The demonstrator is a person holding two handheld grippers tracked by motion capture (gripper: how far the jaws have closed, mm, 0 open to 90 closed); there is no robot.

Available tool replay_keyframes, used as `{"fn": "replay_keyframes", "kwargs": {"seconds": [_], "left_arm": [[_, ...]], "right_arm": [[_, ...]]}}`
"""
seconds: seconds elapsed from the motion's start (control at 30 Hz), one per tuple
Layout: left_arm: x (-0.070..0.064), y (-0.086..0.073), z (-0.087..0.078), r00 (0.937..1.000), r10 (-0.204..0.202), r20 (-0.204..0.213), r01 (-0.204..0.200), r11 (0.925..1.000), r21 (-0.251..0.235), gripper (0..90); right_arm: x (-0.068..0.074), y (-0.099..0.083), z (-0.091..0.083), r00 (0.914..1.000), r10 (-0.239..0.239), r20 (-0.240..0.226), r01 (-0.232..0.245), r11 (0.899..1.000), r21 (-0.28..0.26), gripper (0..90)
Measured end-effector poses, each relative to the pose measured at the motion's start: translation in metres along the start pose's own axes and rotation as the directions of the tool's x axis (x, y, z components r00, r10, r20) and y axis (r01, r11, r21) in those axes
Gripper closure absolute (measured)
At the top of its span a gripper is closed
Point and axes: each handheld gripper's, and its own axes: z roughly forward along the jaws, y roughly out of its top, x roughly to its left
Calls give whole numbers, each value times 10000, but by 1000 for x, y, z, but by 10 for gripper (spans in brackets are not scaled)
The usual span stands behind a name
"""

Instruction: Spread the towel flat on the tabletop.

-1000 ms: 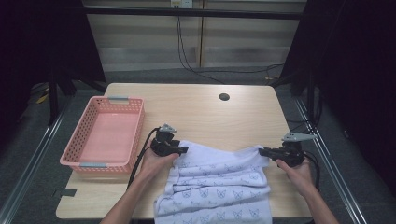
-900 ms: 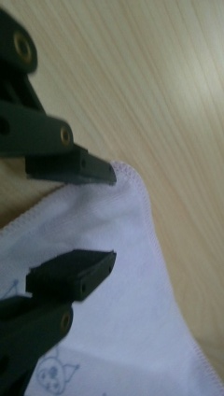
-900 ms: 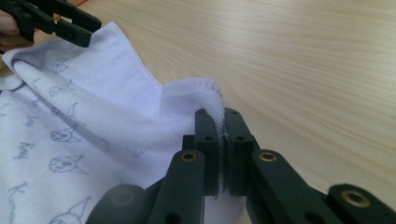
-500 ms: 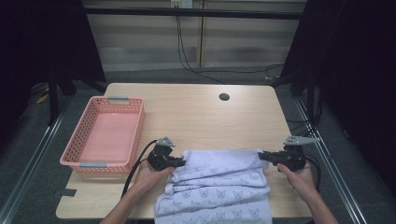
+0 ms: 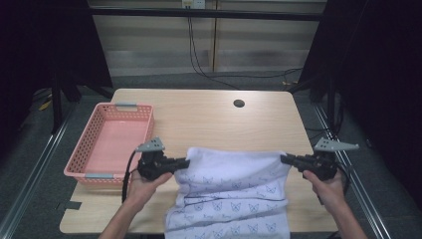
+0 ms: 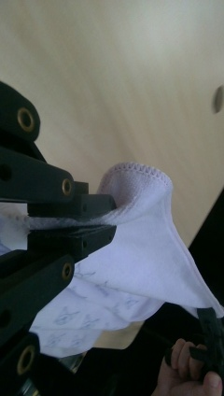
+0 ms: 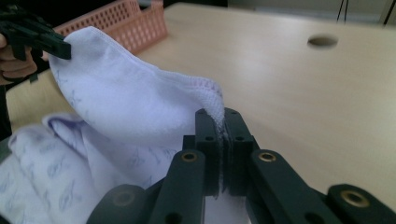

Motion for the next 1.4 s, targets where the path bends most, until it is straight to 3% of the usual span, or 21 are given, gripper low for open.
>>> {"fn": "replay_keyframes", "kwargs": {"seconds": [0.07, 0.13, 0.17, 0.37, 0.57, 0.67, 0.7, 0.73, 0.77, 0.8, 0.83, 0.93, 0.97, 1.0, 1.03, 1.07, 1.1, 1.13, 1.2, 1.23, 1.4], "left_arm": [[7, 29, -13, 9989, 251, -397, -280, 9970, -728, 851], [9, 38, -17, 9983, 289, -504, -332, 9957, -869, 851], [14, 53, -22, 9964, 428, -734, -506, 9927, -1092, 851], [26, 87, -32, 9915, 561, -1176, -749, 9840, -1619, 851], [41, 106, -33, 9836, 630, -1693, -916, 9816, -1673, 851], [55, 120, -32, 9759, 686, -2073, -1012, 9833, -1510, 849], [68, 129, -30, 9763, 451, -2117, -818, 9824, -1679, 849], [68, 129, -30, 9763, 451, -2117, -818, 9824, -1679, 849], [81, 135, -24, 9711, 288, -2370, -712, 9824, -1727, 849], [81, 135, -24, 9711, 288, -2370, -712, 9824, -1727, 848], [95, 137, -14, 9689, 92, -2473, -526, 9842, -1693, 846], [108, 133, 0, 9637, -297, -2652, -126, 9876, -1565, 746], [118, 124, 14, 9515, -669, -3004, 302, 9917, -1249, 697], [118, 124, 14, 9515, -669, -3004, 302, 9917, -1249, 684], [123, 114, 24, 9526, -858, -2920, 573, 9928, -1050, 668], [123, 114, 24, 9526, -858, -2920, 573, 9928, -1050, 628], [124, 110, 27, 9503, -910, -2979, 635, 9929, -1008, 618], [124, 105, 29, 9546, -894, -2843, 659, 9937, -910, 618], [121, 100, 29, 9516, -745, -2982, 549, 9958, -738, 624], [116, 95, 28, 9577, -812, -2761, 608, 9948, -817, 624], [95, 85, 23, 9693, -456, -2415, 347, 9982, -491, 642]], "right_arm": [[-1, 32, -4, 9995, -298, 112, 306, 9969, -731, 872], [-2, 42, -5, 9992, -377, 146, 389, 9948, -936, 872], [-5, 61, -6, 9987, -440, 253, 469, 9902, -1318, 872], [-14, 102, -5, 9970, -607, 489, 686, 9812, -1803, 873], [-22, 139, 7, 9946, -764, 704, 883, 9785, -1865, 873], [-26, 151, 15, 9931, -828, 827, 962, 9800, -1741, 872], [-32, 161, 24, 9926, -820, 891, 964, 9804, -1718, 873], [-32, 161, 24, 9926, -820, 891, 964, 9804, -1718, 873], [-39, 171, 36, 9920, -768, 1000, 925, 9822, -1633, 873], [-43, 175, 43, 9914, -753, 1067, 916, 9833, -1574, 873], [-49, 178, 50, 9900, -699, 1226, 884, 9844, -1523, 873], [-61, 182, 66, 9874, -607, 1463, 802, 9880, -1318, 866], [-75, 179, 84, 9756, -367, 2162, 570, 9945, -882, 761], [-75, 179, 84, 9756, -367, 2162, 570, 9945, -882, 761], [-87, 169, 101, 9602, -27, 2792, 130, 9993, -353, 628], [-91, 163, 105, 9552, 164, 2954, -83, 9996, -286, 588], [-95, 157, 108, 9588, 265, 2828, -204, 9995, -246, 572], [-95, 157, 108, 9588, 265, 2828, -204, 9995, -246, 572], [-96, 146, 108, 9617, 223, 2730, -200, 9997, -111, 559], [-91, 135, 104, 9721, 70, 2344, -47, 9999, -103, 556], [-69, 107, 87, 9842, -295, 1746, 290, 9996, 56, 544]]}}
